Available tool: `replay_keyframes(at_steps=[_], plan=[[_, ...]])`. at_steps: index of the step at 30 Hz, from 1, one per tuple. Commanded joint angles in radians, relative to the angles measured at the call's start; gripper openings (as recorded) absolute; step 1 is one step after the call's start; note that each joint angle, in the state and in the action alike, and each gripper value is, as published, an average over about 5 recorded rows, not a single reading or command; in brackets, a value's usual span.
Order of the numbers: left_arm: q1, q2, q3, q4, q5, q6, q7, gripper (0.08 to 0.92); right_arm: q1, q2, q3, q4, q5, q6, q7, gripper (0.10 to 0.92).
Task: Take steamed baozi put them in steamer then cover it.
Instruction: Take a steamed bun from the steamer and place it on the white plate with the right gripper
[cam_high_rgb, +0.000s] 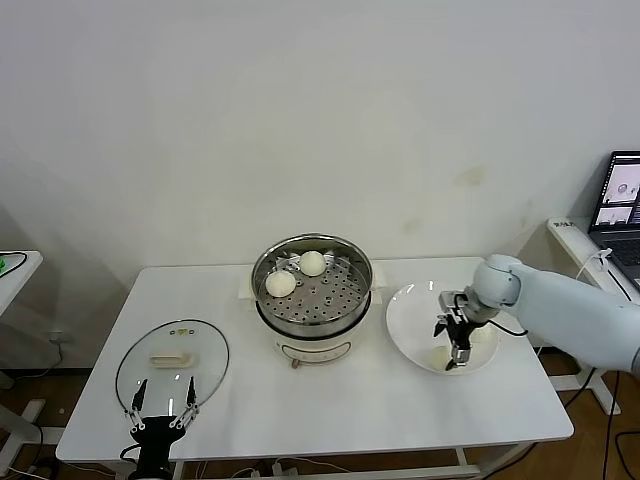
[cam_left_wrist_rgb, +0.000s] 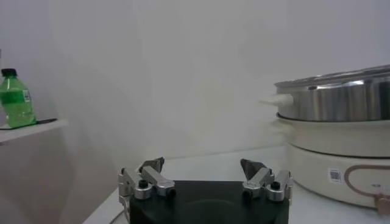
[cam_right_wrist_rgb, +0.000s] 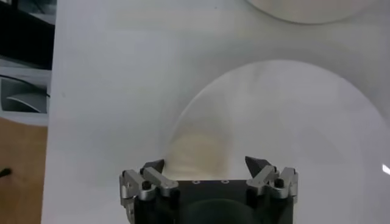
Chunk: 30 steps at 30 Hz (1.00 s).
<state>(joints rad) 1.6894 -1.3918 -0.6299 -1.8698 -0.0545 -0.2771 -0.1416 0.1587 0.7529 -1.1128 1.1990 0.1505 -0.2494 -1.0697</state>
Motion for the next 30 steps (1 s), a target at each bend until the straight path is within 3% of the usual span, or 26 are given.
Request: replay_keyframes(at_steps=[1,13,30], plan=[[-0.001,0.0,0.0,0.002,0.0,0.0,-0.001,0.823,-0.012,0.017,0.011,-0.017,-0.005,-0.002,-0.002,0.823],[-0.002,-0.003,0.002,-0.004,0.001,0.001,-0.001,0.823,0.0,-0.007,0.0,0.003,-0.006,-0.008,-0.02,0.794],[-0.002,-0.006,0.002,-0.01,0.001,0.002,-0.002,0.823,-0.005,-0.011,0.009,0.002,-0.012,-0.012,-0.029,0.608]])
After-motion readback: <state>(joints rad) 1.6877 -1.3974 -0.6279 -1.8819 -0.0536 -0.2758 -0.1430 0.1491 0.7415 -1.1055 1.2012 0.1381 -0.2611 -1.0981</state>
